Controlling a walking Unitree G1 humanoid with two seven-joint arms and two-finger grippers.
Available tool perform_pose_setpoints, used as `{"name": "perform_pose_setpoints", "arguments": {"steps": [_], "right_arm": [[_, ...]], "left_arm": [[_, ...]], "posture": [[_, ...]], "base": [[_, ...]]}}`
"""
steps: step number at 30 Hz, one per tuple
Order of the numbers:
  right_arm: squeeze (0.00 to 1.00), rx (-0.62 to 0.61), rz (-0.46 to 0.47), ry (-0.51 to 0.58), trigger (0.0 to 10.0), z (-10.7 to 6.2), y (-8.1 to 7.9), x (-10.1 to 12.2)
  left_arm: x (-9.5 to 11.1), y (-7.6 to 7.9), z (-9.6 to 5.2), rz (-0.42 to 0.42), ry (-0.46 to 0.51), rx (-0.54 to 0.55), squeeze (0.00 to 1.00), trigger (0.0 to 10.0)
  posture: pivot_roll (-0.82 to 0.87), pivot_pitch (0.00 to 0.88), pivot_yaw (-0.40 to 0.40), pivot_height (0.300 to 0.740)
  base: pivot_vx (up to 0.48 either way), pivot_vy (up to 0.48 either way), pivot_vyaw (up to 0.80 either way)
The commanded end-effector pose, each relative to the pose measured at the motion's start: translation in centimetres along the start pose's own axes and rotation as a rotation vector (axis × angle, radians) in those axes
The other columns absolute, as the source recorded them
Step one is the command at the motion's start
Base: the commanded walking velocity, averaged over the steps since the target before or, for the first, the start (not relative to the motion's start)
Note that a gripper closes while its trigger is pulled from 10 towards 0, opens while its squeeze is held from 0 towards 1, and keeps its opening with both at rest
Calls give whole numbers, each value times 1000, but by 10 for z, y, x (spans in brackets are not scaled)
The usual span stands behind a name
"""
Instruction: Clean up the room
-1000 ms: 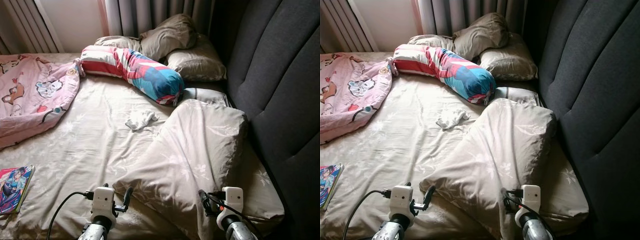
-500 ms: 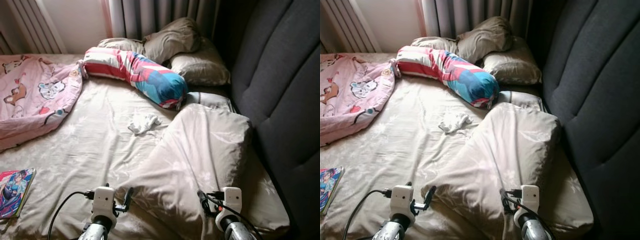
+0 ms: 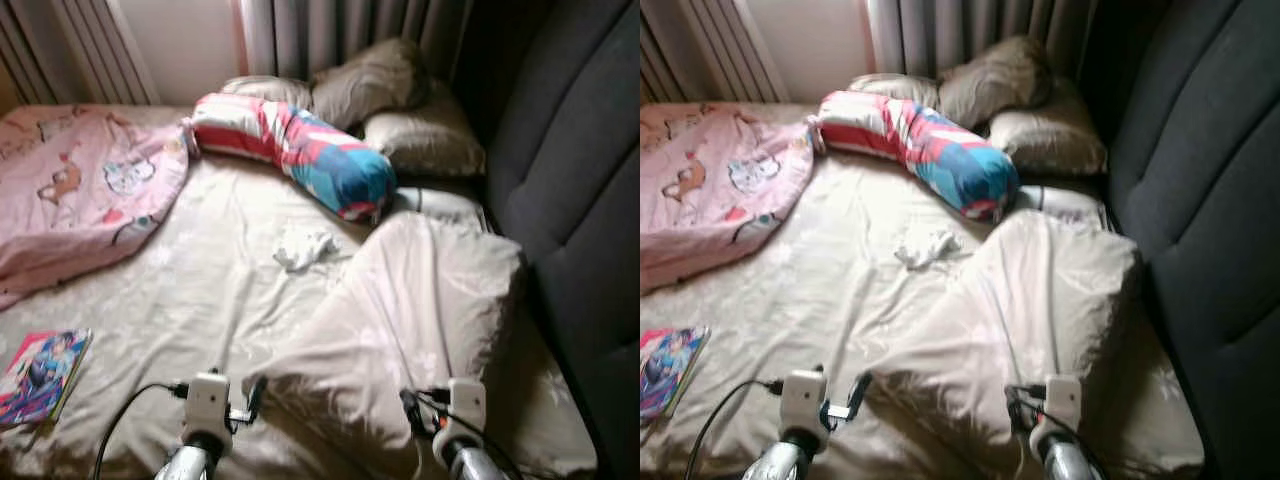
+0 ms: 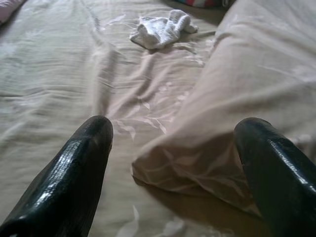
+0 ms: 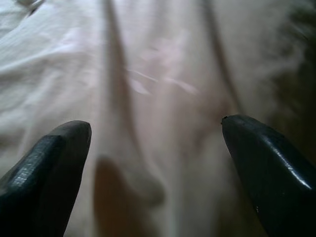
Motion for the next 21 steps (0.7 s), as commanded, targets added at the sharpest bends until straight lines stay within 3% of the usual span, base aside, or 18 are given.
{"name": "perform_pose_setpoints", "arguments": {"steps": [1,2,9,10,11,21], "right_arm": [[325,-20,53,-34,10000,-3,3,-10],[1000,-22,86,-30,10000,-3,4,-8],[1000,-37,121,-19,10000,2,8,0],[380,-27,136,-19,10000,3,7,1],[0,-17,146,-20,10000,4,6,2],[0,23,185,-51,10000,9,1,5]], "left_arm": [[-4,1,-3,6,-19,-8,0,10000],[-4,1,-4,7,-20,-8,0,10000],[-5,3,-4,25,-30,-24,0,10000],[-5,3,-4,27,-30,-25,0,10000],[-4,3,-4,28,-30,-27,0,10000],[-2,2,-6,55,-30,-45,0,10000]], "posture": [[-17,202,-19,655],[-17,202,-19,655],[-10,215,-8,655],[-9,216,-7,655],[-8,218,-6,655],[15,235,7,655]], "base": [[0,0,0],[0,0,0],[0,0,0],[0,0,0],[0,0,0],[0,0,0]]}}
Point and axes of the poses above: a point about 5 cm out from each wrist's last joint towards the gripper, its own z axis pointing out of the wrist towards the gripper, its own x axis along the axis of the wrist's last joint, y = z × x, the point moved 3 cm from there along z, pointing out of the wrist towards the gripper, and after that the axes turned 12 degrees about -z, right-handed, at the moved point
